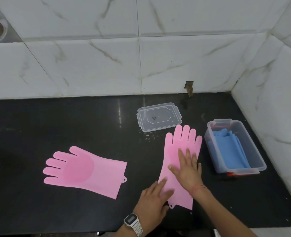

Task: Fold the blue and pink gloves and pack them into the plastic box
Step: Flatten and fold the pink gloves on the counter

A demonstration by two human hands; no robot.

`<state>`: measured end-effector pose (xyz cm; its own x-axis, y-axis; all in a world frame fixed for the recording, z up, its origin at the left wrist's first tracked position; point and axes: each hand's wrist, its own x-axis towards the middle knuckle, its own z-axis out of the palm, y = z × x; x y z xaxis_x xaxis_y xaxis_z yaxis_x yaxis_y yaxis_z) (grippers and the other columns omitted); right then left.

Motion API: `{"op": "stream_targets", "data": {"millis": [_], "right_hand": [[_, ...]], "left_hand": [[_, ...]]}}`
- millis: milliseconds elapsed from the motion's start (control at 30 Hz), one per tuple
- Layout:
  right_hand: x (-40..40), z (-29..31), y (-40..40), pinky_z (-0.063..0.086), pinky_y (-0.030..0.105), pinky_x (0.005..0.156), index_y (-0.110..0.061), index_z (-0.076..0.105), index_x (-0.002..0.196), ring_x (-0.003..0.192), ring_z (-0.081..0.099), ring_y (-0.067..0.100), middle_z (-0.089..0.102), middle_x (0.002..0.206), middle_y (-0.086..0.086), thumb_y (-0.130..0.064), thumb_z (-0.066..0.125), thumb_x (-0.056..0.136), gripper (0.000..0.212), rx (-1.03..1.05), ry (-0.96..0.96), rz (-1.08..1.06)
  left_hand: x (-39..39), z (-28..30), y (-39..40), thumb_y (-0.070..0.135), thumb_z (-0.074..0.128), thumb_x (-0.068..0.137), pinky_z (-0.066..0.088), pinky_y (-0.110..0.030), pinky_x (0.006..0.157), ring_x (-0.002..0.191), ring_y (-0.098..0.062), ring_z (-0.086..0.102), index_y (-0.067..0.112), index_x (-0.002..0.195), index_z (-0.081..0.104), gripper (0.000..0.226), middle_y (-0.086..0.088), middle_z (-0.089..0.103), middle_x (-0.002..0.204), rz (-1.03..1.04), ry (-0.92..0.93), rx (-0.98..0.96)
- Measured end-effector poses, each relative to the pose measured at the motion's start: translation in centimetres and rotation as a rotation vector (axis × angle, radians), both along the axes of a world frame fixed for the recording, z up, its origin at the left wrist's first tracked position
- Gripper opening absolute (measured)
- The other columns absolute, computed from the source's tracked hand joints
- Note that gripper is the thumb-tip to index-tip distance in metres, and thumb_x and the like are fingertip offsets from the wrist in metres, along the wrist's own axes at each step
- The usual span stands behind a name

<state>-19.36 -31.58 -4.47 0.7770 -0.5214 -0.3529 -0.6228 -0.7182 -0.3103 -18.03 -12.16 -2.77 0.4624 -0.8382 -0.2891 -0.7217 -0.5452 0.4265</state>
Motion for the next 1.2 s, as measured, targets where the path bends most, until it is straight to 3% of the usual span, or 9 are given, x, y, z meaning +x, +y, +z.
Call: {"op": "stream_targets", "data": {"millis": [100,233,533,667,800,933,1100,1200], "right_hand": [[0.6,-0.8,0.0,-0.010,0.051,0.115,-0.031,-0.011,0.152,0.145,-0.023,0.030,-0.019,0.161,0.002,-0.064,0.028,0.093,0.078,-0.065,-0.034,0.014],[1.3,-1.8,-1.1,-0.016,0.049,0.112,-0.033,-0.016,0.151,0.144,-0.026,0.028,-0.021,0.160,0.002,-0.068,0.024,0.091,0.080,-0.148,-0.052,0.087],[3.3,-2.8,-2.4,-0.014,0.047,0.112,-0.037,-0.015,0.150,0.146,-0.020,0.025,-0.015,0.162,-0.001,-0.072,0.017,0.089,0.077,-0.250,-0.056,0.237],[2.8,-2.9,-2.5,-0.012,0.044,0.115,-0.037,-0.017,0.148,0.145,-0.021,0.022,-0.014,0.162,-0.001,-0.074,0.005,0.086,0.076,-0.284,-0.102,0.311],[2.4,-3.0,-2.7,-0.009,0.044,0.116,-0.033,-0.010,0.152,0.147,-0.015,0.023,-0.010,0.162,-0.001,-0.071,0.003,0.088,0.076,-0.335,-0.125,0.339],[2.5,-3.2,-2.5,-0.009,0.046,0.117,-0.032,-0.005,0.154,0.148,-0.012,0.022,-0.006,0.163,-0.002,-0.069,0.005,0.090,0.075,-0.339,-0.127,0.333],[2.4,-3.2,-2.4,-0.015,0.045,0.117,-0.030,-0.009,0.153,0.148,-0.015,0.021,-0.010,0.162,-0.002,-0.066,0.007,0.092,0.073,-0.325,-0.133,0.333],[2.1,-2.4,-1.0,-0.015,0.045,0.117,-0.028,-0.006,0.153,0.148,-0.016,0.019,-0.013,0.160,-0.005,-0.057,0.017,0.097,0.067,-0.299,-0.189,0.359]], "left_hand": [[-1.1,-1.0,-0.7,0.029,0.045,0.091,0.027,-0.049,0.110,0.146,-0.026,0.012,0.040,0.139,0.033,0.051,0.007,0.005,0.161,-0.038,0.010,0.025],[-1.7,-1.5,-1.2,0.030,0.049,0.089,0.023,-0.052,0.111,0.145,-0.029,0.011,0.038,0.134,0.039,0.047,0.006,0.011,0.160,-0.096,0.018,0.028],[-0.9,-0.9,-2.2,0.029,0.046,0.093,0.025,-0.046,0.110,0.139,-0.028,0.021,0.033,0.137,0.042,0.045,0.002,0.021,0.157,-0.060,-0.005,-0.004],[-0.2,-0.7,-1.7,0.034,0.044,0.092,0.032,-0.039,0.104,0.134,-0.024,0.031,0.033,0.139,0.043,0.046,0.004,0.028,0.154,-0.065,0.004,-0.023],[3.1,-0.4,0.5,0.033,0.047,0.089,0.040,-0.031,0.099,0.125,-0.018,0.041,0.030,0.140,0.042,0.052,0.007,0.036,0.147,0.200,-0.151,-0.077],[7.4,-0.4,4.1,0.028,0.059,0.087,0.047,-0.034,0.086,0.106,-0.026,0.050,0.017,0.135,0.045,0.052,-0.005,0.049,0.128,0.545,-0.250,0.006],[9.2,-1.0,6.1,0.002,0.046,0.086,0.043,-0.033,0.074,0.092,-0.027,0.053,0.010,0.131,0.043,0.046,-0.008,0.058,0.110,0.637,-0.246,0.090],[9.7,-0.5,6.2,-0.002,0.043,0.082,0.044,-0.035,0.069,0.092,-0.029,0.056,0.012,0.125,0.047,0.045,-0.008,0.060,0.111,0.726,-0.158,0.045]]}}
